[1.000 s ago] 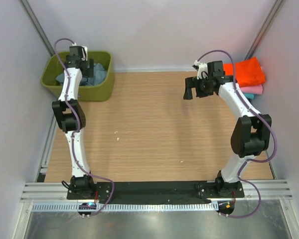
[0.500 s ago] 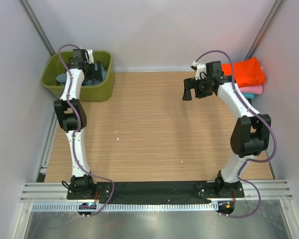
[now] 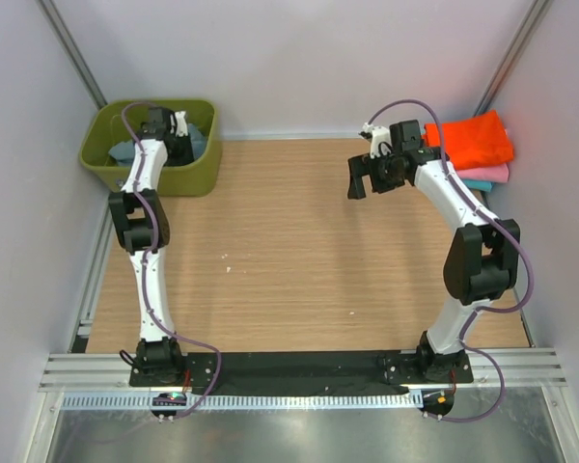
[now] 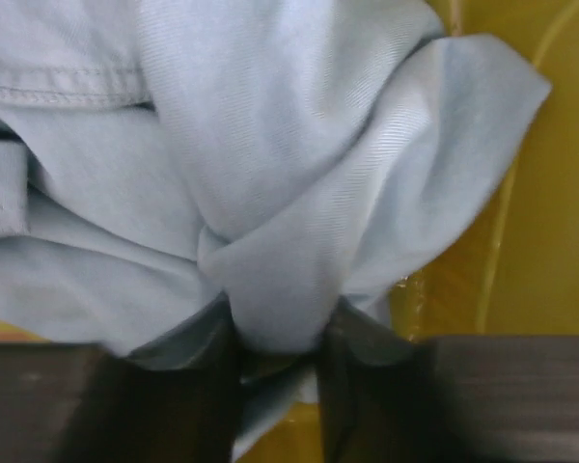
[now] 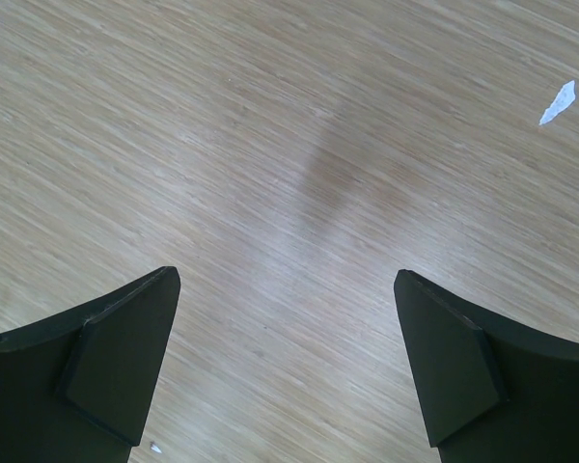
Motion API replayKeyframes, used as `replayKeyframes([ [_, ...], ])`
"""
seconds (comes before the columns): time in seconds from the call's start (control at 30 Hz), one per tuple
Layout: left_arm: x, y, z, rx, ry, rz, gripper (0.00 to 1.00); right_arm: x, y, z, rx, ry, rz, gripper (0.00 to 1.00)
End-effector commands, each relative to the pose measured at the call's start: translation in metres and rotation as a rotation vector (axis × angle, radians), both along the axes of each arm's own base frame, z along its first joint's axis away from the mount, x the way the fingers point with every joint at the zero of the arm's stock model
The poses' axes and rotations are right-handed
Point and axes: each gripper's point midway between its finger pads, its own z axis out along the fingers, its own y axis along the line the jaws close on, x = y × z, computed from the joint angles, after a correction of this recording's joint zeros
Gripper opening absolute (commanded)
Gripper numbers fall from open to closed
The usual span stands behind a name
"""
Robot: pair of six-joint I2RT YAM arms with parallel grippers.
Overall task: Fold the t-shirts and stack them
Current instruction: Grab the tshirt from the pile, then move the tshirt to the center of the board
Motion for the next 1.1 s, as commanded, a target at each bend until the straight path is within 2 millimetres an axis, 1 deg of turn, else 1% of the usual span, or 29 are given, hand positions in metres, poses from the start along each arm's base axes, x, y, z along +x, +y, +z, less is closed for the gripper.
replayKeyframes([
  [0.0, 0.002, -0.008, 0.022, -0.039, -0.043, -0.033, 0.0, 0.008, 0.007, 0.016, -0.011, -0.06, 0.024, 1.0],
  [0.1, 0.007, -0.01, 0.055, -0.043, -0.116, -0.045, 0.0, 0.009, 0.009, 0.016, -0.018, -0.065, 0.032, 1.0],
  [0.13, 0.009, -0.011, 0.08, -0.045, -0.165, -0.045, 0.0, 0.01, 0.01, 0.017, -0.019, -0.07, 0.033, 1.0],
  [0.23, 0.014, -0.013, 0.141, -0.042, -0.299, -0.058, 0.0, 0.018, 0.009, 0.027, -0.03, -0.107, 0.026, 1.0],
  [0.27, 0.012, -0.014, 0.175, -0.037, -0.366, -0.058, 0.0, 0.024, 0.009, 0.034, -0.032, -0.128, 0.021, 1.0],
  [0.3, 0.011, -0.015, 0.202, -0.033, -0.424, -0.064, 0.0, 0.027, 0.008, 0.038, -0.043, -0.141, 0.019, 1.0],
  [0.33, 0.01, -0.017, 0.222, -0.036, -0.472, -0.075, 0.0, 0.03, 0.007, 0.043, -0.047, -0.158, 0.02, 1.0],
  [0.37, 0.002, -0.019, 0.255, -0.034, -0.535, -0.077, 0.0, 0.034, 0.007, 0.049, -0.049, -0.175, 0.018, 1.0],
  [0.43, -0.007, -0.022, 0.293, -0.041, -0.617, -0.088, 0.0, 0.036, 0.007, 0.052, -0.061, -0.19, 0.023, 1.0],
  [0.47, -0.018, -0.026, 0.321, -0.054, -0.669, -0.097, 0.0, 0.037, 0.006, 0.055, -0.066, -0.199, 0.025, 1.0],
  [0.53, -0.029, -0.035, 0.354, -0.074, -0.744, -0.114, 0.0, 0.036, 0.003, 0.055, -0.08, -0.202, 0.027, 1.0],
  [0.57, -0.036, -0.043, 0.368, -0.099, -0.774, -0.139, 0.0, 0.035, 0.003, 0.053, -0.083, -0.2, 0.027, 1.0],
  [0.6, -0.052, -0.055, 0.4, -0.119, -0.839, -0.163, 0.0, 0.033, 0.001, 0.055, -0.088, -0.203, 0.026, 1.0],
  [0.63, -0.061, -0.064, 0.412, -0.135, -0.865, -0.188, 0.0, 0.032, 0.001, 0.056, -0.09, -0.205, 0.024, 1.0],
  [0.67, -0.074, -0.08, 0.428, -0.165, -0.895, -0.254, 0.0, 0.029, -0.001, 0.053, -0.094, -0.2, 0.021, 1.0],
  [0.7, -0.09, -0.092, 0.448, -0.182, -0.937, -0.288, 0.0, 0.027, -0.001, 0.053, -0.096, -0.201, 0.021, 1.0],
  [0.73, -0.105, -0.116, 0.462, -0.212, -0.965, -0.348, 0.0, 0.024, -0.004, 0.058, -0.105, -0.216, 0.014, 1.0],
  [0.77, -0.116, -0.129, 0.472, -0.233, -0.986, -0.384, 0.0, 0.021, -0.006, 0.053, -0.115, -0.205, 0.01, 1.0],
  [0.8, -0.138, -0.153, 0.488, -0.274, -1.015, -0.456, 0.0, 0.02, -0.009, 0.051, -0.121, -0.206, 0.003, 1.0],
  [0.83, -0.148, -0.165, 0.497, -0.293, -1.031, -0.488, 0.0, 0.016, -0.01, 0.055, -0.125, -0.217, 0.0, 1.0],
  [0.87, -0.164, -0.176, 0.512, -0.315, -1.065, -0.524, 0.0, 0.012, -0.013, 0.05, -0.138, -0.205, -0.003, 1.0],
  [0.9, -0.176, -0.187, 0.521, -0.336, -1.083, -0.557, 0.0, 0.011, -0.015, 0.049, -0.141, -0.207, -0.008, 1.0],
  [0.93, -0.198, -0.207, 0.531, -0.386, -1.093, -0.62, 0.0, 0.009, -0.016, 0.051, -0.142, -0.213, -0.011, 1.0],
  [0.97, -0.212, -0.215, 0.539, -0.408, -1.107, -0.652, 0.0, 0.005, -0.018, 0.046, -0.144, -0.201, -0.012, 1.0],
  [1.03, -0.233, -0.233, 0.545, -0.463, -1.099, -0.71, 0.02, 0.002, -0.019, 0.043, -0.145, -0.196, -0.015, 1.0],
  [1.07, -0.242, -0.236, 0.545, -0.493, -1.079, -0.714, 0.19, -0.001, -0.021, 0.043, -0.145, -0.194, -0.024, 1.0],
])
